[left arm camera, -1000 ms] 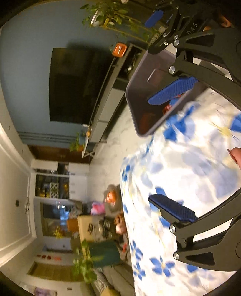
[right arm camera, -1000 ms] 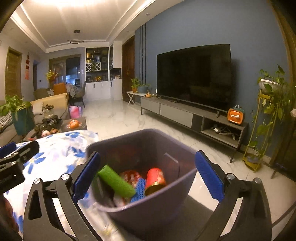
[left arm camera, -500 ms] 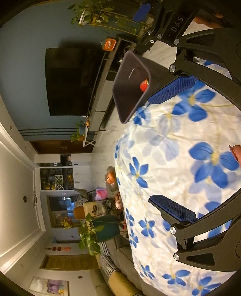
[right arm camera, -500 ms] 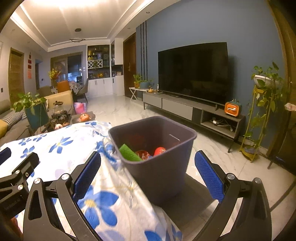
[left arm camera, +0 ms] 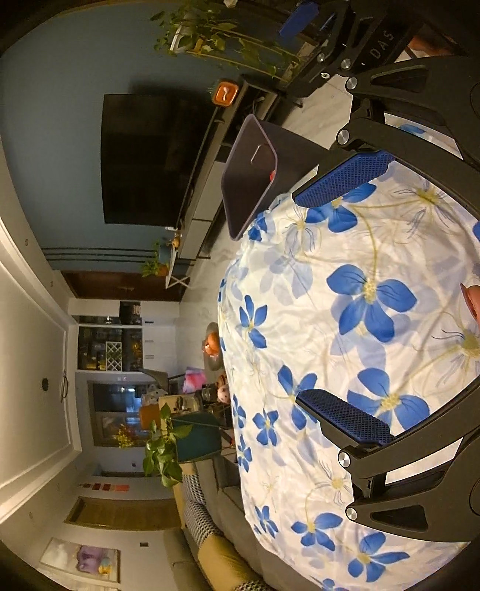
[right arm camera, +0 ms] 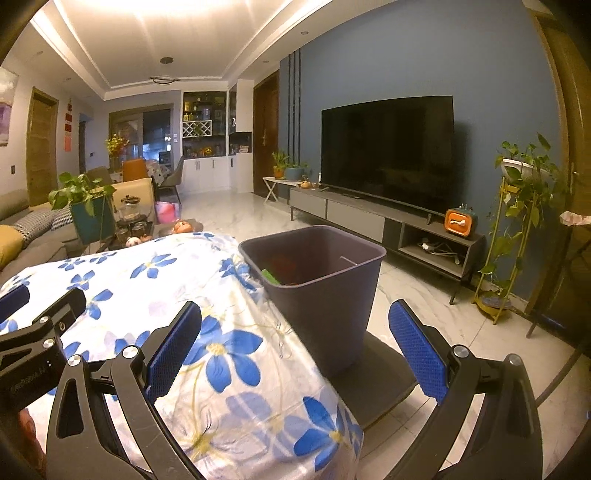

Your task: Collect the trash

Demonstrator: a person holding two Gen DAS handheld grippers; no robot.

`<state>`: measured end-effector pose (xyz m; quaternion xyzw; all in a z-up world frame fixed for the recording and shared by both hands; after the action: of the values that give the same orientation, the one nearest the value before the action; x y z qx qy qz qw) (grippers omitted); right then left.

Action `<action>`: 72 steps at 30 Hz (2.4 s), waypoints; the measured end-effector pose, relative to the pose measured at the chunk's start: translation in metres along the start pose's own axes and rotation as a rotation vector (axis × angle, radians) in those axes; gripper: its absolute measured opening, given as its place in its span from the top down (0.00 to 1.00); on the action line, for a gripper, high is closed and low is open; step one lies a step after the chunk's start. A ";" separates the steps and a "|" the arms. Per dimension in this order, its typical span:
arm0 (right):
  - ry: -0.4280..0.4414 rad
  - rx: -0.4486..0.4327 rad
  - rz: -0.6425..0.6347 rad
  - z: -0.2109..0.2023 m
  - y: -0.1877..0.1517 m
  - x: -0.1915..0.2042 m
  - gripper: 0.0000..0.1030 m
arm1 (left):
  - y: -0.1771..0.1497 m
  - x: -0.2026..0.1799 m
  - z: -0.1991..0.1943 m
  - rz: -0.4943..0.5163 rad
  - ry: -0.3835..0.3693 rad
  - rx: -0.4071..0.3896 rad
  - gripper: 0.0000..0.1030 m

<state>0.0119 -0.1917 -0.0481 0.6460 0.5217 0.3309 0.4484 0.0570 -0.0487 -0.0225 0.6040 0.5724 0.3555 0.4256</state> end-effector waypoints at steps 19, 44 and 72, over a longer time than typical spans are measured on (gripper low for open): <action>0.032 -0.044 -0.012 -0.020 -0.004 0.009 0.05 | 0.000 0.007 -0.022 -0.027 0.019 -0.029 0.06; 0.038 -0.059 -0.013 -0.024 -0.001 0.010 0.05 | 0.003 0.011 -0.029 -0.040 0.032 -0.045 0.06; 0.043 -0.064 -0.014 -0.023 0.001 0.012 0.05 | 0.005 0.011 -0.030 -0.046 0.040 -0.050 0.06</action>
<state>-0.0054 -0.1750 -0.0386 0.6203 0.5247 0.3581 0.4600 0.0320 -0.0342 -0.0071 0.5726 0.5854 0.3718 0.4373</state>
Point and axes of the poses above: each gripper's, at about its wrist camera, not at the fingertips, and z roughly the way its jaws point, x to its left, y to its top, the point moved 3 cm from there along z, roughly the way its jaws point, and after that the axes turned 2 degrees about -z, right-handed, at the moved point
